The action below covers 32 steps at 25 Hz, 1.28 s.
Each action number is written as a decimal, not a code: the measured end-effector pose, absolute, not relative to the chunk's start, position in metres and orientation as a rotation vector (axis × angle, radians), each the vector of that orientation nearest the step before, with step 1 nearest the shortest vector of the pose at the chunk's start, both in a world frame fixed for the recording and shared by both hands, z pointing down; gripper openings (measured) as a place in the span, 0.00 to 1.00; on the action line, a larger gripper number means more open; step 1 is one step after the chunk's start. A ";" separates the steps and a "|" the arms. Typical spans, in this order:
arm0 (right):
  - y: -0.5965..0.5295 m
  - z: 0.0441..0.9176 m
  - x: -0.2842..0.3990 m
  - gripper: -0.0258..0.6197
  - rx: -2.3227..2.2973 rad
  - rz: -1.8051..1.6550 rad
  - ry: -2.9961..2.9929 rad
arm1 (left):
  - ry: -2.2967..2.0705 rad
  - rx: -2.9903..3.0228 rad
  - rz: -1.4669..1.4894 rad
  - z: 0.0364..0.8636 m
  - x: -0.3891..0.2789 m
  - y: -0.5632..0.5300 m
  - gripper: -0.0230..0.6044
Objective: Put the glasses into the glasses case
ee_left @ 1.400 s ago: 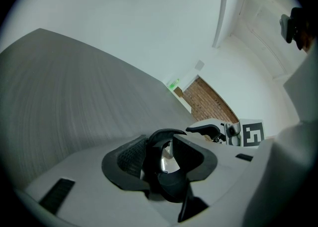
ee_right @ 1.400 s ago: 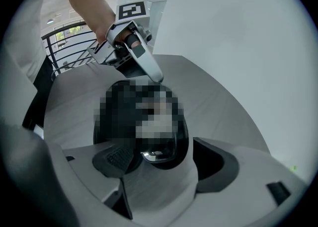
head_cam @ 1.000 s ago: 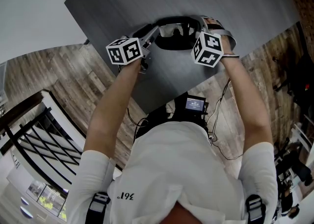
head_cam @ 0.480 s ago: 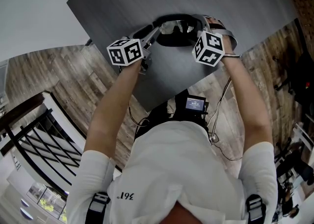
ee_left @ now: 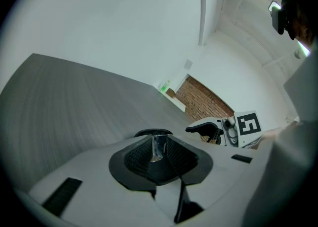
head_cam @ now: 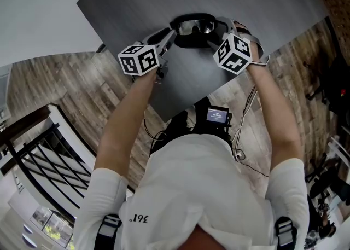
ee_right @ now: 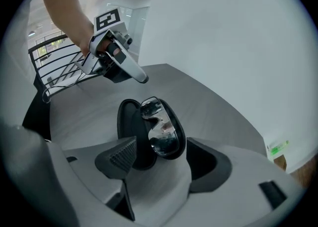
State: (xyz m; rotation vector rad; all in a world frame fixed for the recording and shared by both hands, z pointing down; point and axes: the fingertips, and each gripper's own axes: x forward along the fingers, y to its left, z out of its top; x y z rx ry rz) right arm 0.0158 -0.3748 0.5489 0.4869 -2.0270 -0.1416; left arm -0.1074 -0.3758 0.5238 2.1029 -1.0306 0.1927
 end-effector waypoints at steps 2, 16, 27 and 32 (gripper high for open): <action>-0.374 0.545 0.017 0.45 0.515 -0.143 -2.036 | -1.029 2.117 0.193 0.521 -0.106 -0.373 0.17; -0.363 0.508 0.028 0.06 0.715 -0.114 -2.069 | -0.980 2.216 0.168 0.484 -0.095 -0.348 0.08; -0.351 0.473 0.047 0.06 0.917 -0.008 -2.101 | -0.914 2.261 0.042 0.446 -0.086 -0.322 0.08; -0.338 0.457 0.056 0.06 0.975 0.007 -2.114 | -0.904 2.299 0.029 0.427 -0.080 -0.308 0.08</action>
